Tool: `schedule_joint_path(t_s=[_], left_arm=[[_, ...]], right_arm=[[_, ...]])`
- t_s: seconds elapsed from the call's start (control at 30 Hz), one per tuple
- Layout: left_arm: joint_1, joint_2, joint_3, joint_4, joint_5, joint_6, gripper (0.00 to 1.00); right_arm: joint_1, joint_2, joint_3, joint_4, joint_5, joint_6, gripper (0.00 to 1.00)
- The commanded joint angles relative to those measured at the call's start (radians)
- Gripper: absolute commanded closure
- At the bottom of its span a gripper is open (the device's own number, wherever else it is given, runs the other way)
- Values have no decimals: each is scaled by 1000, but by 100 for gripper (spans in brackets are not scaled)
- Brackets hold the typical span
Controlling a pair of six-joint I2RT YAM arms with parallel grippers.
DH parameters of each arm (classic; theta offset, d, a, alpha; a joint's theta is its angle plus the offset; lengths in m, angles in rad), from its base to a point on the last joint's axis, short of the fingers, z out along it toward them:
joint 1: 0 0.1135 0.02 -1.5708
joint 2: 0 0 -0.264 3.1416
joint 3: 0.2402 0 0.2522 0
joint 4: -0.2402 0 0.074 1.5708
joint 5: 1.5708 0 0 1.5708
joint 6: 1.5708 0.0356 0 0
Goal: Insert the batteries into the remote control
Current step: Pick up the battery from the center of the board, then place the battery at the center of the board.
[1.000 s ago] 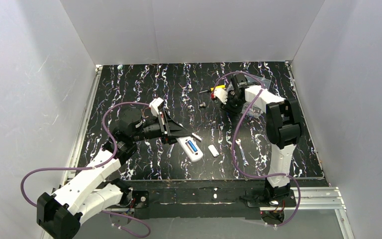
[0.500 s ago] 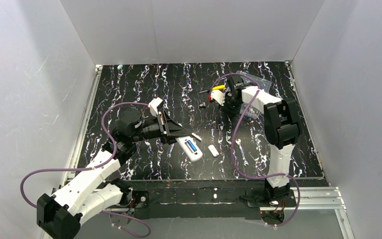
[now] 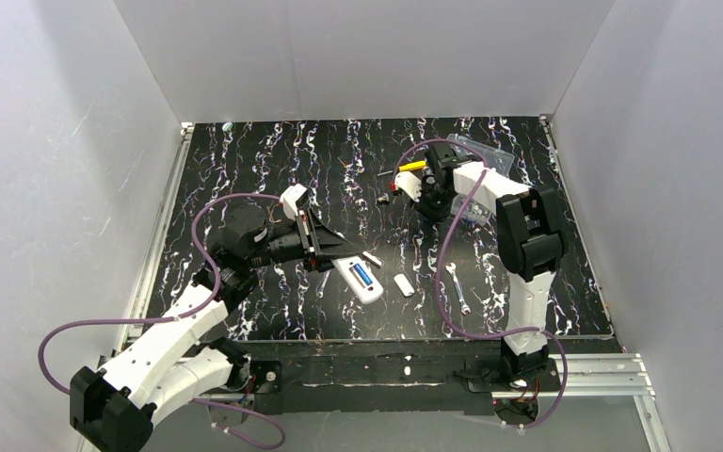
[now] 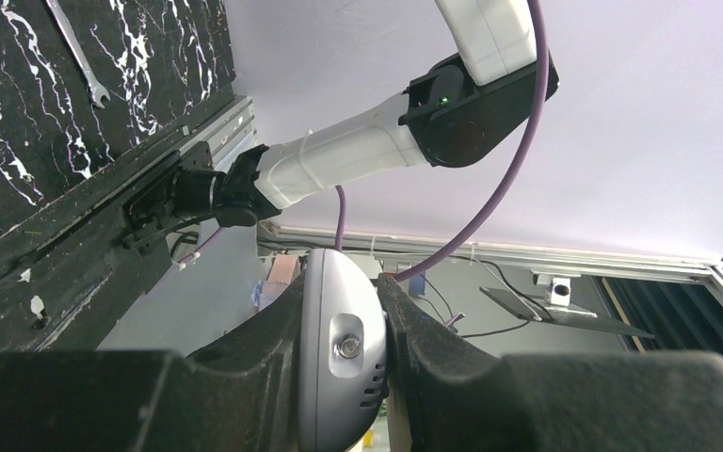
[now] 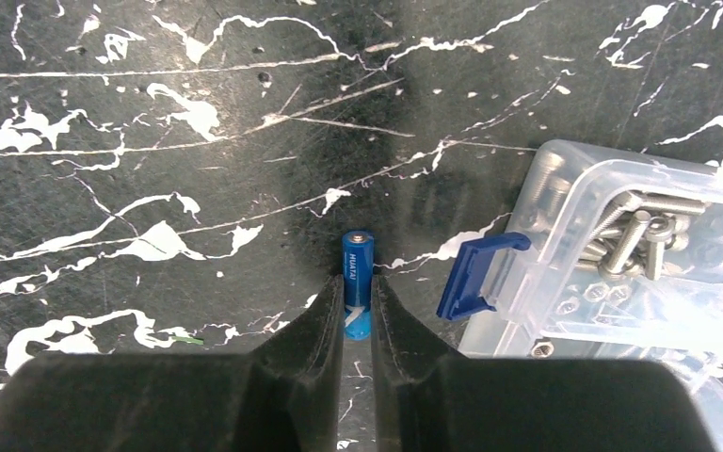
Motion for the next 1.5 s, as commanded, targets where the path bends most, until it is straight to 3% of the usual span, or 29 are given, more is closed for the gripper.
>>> schedule_joint_path(t_s=[0.0,0.2,0.4,0.63,0.87,1.03,1.47], left_arm=[[10,-28,-9,72,54,-8,100],[11,-32,-7,75,52,-13,100],[11,-34,1,68,52,-13,100],[11,-51,22,10,48,17,100],[13,-73,60,-89,42,93,100],[13,-76,78,-40,59,145,100],[10,-134,243,-169,119,581,100]], right_arm=[[24,36,4,-94,-51,42,83],[50,38,15,-132,-50,116,84],[78,55,63,-178,-94,225,99],[84,-30,13,-63,-212,393,99],[83,-260,-115,145,-288,643,99],[91,-439,-264,289,-320,752,99],[223,-1075,-642,597,-416,836,99]])
